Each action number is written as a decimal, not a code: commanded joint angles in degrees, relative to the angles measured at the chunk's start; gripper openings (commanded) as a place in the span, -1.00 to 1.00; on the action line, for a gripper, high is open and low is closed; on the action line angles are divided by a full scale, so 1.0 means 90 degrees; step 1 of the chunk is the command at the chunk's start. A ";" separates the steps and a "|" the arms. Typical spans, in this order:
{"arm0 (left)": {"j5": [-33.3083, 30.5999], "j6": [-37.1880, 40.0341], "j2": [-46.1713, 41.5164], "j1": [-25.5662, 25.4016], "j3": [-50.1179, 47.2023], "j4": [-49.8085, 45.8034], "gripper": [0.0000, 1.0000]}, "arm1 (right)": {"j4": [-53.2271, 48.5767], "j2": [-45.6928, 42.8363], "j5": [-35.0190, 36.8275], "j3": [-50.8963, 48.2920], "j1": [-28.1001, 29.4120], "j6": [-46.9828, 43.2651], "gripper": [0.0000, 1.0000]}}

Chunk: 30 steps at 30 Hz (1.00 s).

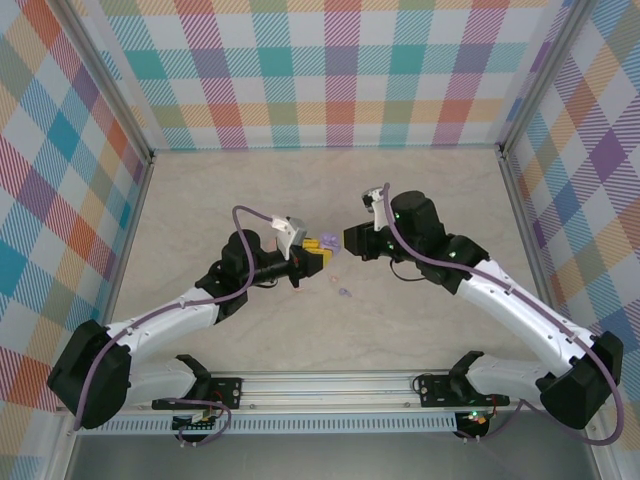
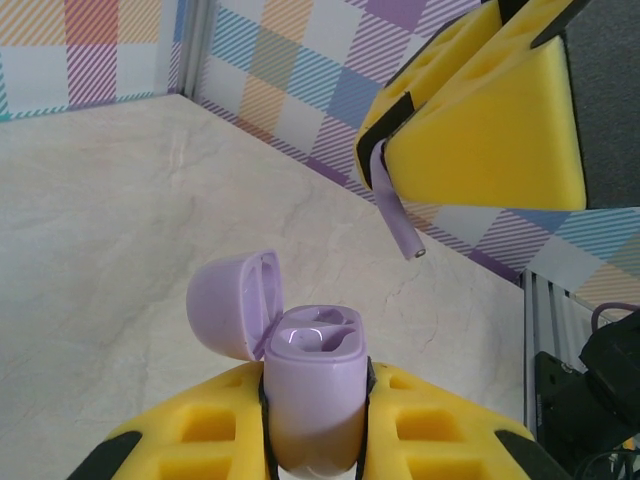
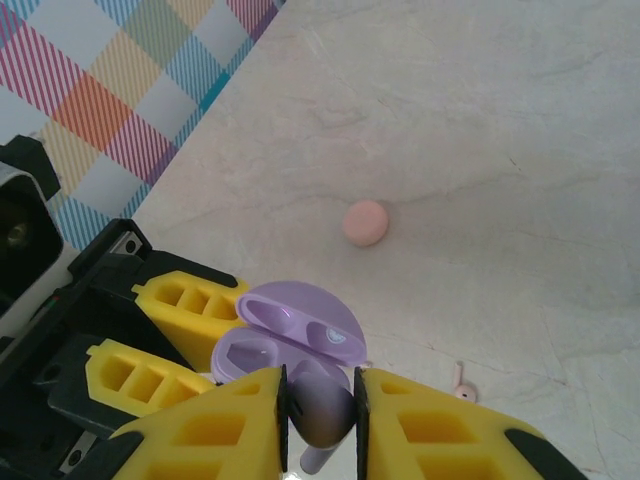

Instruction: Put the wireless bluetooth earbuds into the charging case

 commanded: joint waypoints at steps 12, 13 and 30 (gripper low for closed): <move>0.0350 -0.0418 -0.0002 -0.0136 0.0273 0.0269 -0.62 | 0.0658 -0.0189 0.0482 0.0000 0.0196 -0.0053 -0.53; 0.0350 -0.0456 0.0014 -0.0136 0.0286 0.0259 -0.62 | 0.0704 -0.0189 0.0464 -0.0019 0.0205 -0.0034 -0.53; 0.0252 -0.0939 0.0104 -0.0161 0.0429 0.0348 -0.62 | 0.0838 0.0015 0.0534 -0.0021 0.0340 -0.0039 -0.52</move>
